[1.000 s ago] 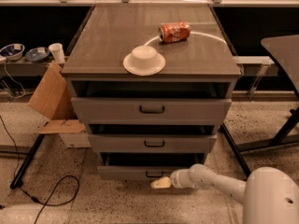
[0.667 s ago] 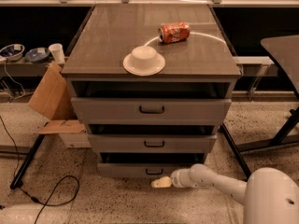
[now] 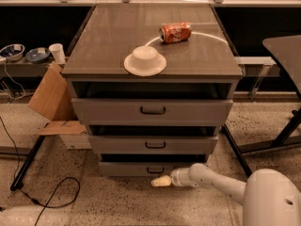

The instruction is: Close bottom drawer

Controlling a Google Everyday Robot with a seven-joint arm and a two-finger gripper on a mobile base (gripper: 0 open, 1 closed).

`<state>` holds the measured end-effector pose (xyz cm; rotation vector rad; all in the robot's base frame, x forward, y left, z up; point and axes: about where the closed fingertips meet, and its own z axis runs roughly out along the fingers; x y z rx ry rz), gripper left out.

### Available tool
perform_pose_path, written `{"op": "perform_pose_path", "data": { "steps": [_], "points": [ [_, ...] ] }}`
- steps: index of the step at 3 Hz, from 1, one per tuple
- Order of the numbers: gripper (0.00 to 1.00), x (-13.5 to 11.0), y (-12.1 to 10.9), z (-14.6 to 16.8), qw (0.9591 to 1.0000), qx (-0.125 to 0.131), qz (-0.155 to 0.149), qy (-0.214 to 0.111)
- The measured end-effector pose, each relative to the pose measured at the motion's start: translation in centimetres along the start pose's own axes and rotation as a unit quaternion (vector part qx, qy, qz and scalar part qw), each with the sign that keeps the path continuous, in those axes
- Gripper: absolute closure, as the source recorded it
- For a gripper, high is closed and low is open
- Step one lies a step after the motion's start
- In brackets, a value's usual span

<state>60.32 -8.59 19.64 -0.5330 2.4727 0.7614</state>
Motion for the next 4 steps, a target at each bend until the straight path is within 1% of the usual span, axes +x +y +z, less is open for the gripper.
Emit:
{"op": "perform_pose_path", "data": {
  "steps": [1,2,3,4],
  "points": [
    [0.0,-2.1,-0.6,1.0,0.9998,0.001,-0.013,-0.017],
    [0.0,-1.8,-0.5,0.9,0.9998,0.001,-0.013,-0.017],
    [0.0,-1.1,-0.7,1.1,1.0,-0.003,-0.005,-0.005],
    [0.0,0.2,-0.8,-0.9,1.0,-0.001,0.005,0.008]
  ]
}}
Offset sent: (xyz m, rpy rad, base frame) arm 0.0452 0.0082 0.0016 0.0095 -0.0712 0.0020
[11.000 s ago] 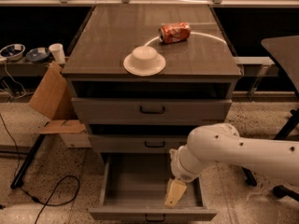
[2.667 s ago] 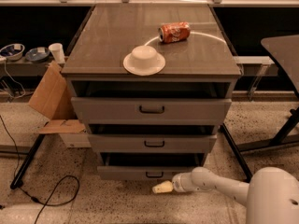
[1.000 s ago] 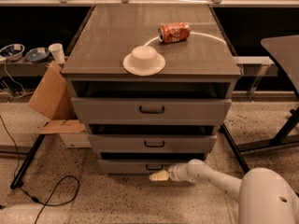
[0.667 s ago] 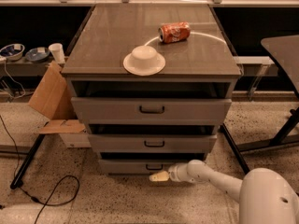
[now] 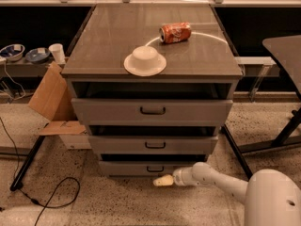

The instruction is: Close bottom drawer

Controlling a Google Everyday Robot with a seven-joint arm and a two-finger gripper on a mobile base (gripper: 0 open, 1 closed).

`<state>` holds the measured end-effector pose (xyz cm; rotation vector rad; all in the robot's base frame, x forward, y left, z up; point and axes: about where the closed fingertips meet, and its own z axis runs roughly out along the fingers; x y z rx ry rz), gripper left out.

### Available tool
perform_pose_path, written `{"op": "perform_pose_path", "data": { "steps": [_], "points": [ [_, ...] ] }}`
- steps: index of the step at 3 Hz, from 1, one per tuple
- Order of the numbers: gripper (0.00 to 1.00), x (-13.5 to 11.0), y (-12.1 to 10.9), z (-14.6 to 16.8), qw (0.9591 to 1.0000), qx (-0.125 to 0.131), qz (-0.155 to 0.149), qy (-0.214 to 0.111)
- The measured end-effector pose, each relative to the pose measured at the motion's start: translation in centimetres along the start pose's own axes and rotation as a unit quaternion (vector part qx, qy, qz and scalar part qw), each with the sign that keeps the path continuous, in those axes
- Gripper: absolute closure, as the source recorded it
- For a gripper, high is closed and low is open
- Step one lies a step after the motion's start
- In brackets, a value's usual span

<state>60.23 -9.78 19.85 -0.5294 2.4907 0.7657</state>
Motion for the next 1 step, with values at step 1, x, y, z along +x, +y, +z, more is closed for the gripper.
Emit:
{"op": "perform_pose_path", "data": {
  "steps": [1],
  "points": [
    [0.0,0.04,0.07,-0.05,1.0,0.0,0.0,0.001]
  ]
}}
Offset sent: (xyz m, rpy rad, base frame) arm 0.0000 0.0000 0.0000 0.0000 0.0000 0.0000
